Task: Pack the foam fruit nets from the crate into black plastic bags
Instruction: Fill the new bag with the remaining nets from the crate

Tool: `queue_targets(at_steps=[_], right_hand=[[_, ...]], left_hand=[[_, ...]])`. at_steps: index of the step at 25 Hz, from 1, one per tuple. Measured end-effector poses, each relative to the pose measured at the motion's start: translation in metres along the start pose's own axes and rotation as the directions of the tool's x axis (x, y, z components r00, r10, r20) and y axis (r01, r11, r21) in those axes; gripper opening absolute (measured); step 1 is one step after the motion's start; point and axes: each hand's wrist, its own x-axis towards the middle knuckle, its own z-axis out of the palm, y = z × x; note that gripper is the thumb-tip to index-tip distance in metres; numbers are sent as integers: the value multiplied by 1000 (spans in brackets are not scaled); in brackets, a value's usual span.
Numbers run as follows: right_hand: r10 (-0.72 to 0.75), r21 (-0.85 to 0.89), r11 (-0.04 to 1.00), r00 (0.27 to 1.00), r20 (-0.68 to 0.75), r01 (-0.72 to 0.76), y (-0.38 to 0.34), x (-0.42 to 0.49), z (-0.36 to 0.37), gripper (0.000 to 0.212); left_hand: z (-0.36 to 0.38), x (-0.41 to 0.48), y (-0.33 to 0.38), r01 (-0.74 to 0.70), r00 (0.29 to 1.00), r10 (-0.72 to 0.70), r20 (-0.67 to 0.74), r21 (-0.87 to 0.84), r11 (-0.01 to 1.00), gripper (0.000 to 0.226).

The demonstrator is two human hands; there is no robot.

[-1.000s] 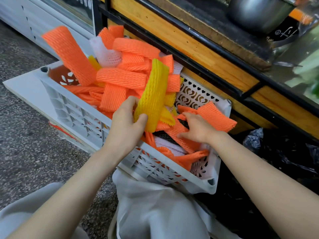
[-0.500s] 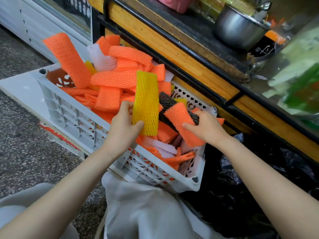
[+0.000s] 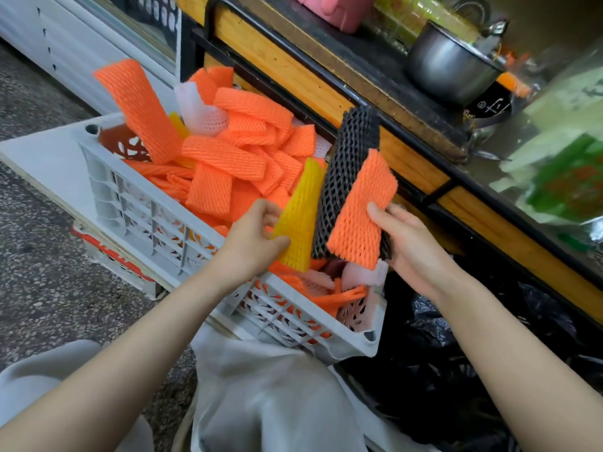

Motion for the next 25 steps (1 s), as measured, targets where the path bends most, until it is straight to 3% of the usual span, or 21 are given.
queue_targets(at_steps=[2, 4, 6, 8, 10, 14, 18, 20, 22, 25], right_hand=[[49, -98, 994, 997, 63, -43, 3, -1, 7, 31], [87, -208, 975, 994, 69, -71, 7, 0, 13, 31], [88, -282, 957, 993, 80, -62, 10, 0, 16, 32], [-13, -395, 918, 998, 68, 39, 12, 2, 19, 38], [-136, -440, 890, 991, -2, 122, 11, 2, 23, 37], [-236, -387, 908, 959, -157, 160, -4, 4, 25, 19], [-253, -444, 870, 967, -31, 213, -20, 4, 33, 17], [-257, -445, 859, 965, 51, 252, -25, 6, 44, 19], [-256, -397, 879, 964, 78, 265, -27, 15, 47, 29], [-305, -470, 842, 952, -7, 266, -15, 43, 39, 43]], left_hand=[[5, -1, 5, 134, 987, -106, 121, -250, 959, 24], [7, -2, 7, 283, 950, -164, 266, -507, 814, 25], [6, -2, 4, 375, 914, -171, 367, -608, 700, 52], [5, -7, 2, 315, 929, -154, 338, -497, 809, 62], [7, -11, 2, 195, 964, -107, 243, -374, 907, 48], [3, -13, 4, 99, 991, -68, 114, -292, 951, 28], [-4, -19, 13, 150, 953, -22, 302, -407, 901, 56], [-6, -19, 14, 113, 955, 13, 297, -401, 909, 55], [-14, -14, 12, 26, 991, 16, 133, -308, 951, 44], [-36, -4, 7, 31, 991, -58, -119, -221, 975, 51]])
